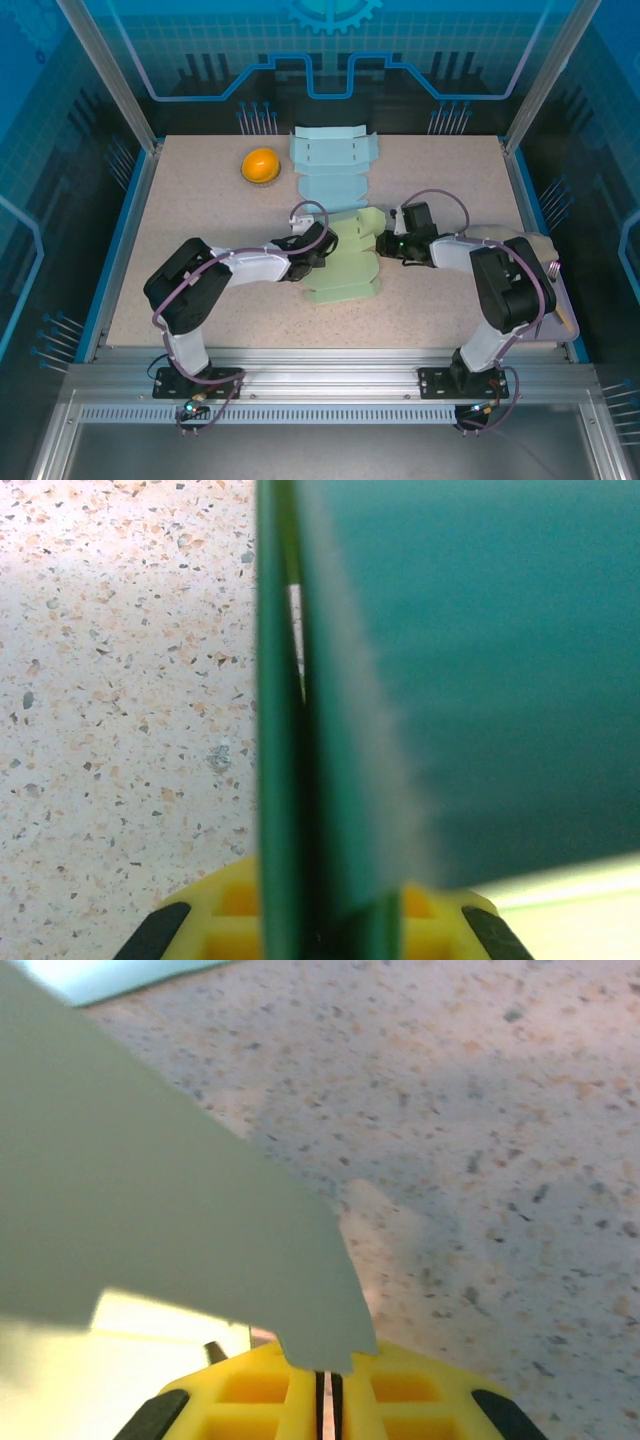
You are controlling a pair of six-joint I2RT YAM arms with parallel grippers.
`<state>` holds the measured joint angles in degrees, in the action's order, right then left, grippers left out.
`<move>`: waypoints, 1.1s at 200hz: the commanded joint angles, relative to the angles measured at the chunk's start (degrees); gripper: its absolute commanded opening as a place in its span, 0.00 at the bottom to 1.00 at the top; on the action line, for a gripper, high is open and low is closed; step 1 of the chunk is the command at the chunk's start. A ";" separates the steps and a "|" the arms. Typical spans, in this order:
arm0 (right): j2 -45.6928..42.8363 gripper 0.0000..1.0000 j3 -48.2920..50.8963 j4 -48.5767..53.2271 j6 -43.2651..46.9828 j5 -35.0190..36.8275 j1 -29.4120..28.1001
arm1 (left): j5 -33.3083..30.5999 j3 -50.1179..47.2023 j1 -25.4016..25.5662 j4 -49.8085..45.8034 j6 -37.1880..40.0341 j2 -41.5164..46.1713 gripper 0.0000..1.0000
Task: Fold the paper box
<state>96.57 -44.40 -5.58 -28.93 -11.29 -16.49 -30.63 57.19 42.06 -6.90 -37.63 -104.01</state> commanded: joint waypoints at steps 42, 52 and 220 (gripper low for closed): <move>-2.54 0.14 -7.29 3.30 5.41 -1.72 -5.74 | 5.43 0.29 0.39 -1.47 0.00 -1.75 0.00; -2.21 0.14 -7.86 3.69 5.84 -1.48 -6.64 | 5.70 0.29 0.39 -1.22 0.09 -1.71 0.00; -22.95 0.32 -7.30 20.37 21.41 5.65 -0.45 | 1.67 -1.57 0.38 1.07 4.22 -0.38 0.00</move>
<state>77.52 -52.07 9.96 -15.42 -6.46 -19.97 -29.15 57.17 41.98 -5.30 -35.92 -104.16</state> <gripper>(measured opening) 0.298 0.085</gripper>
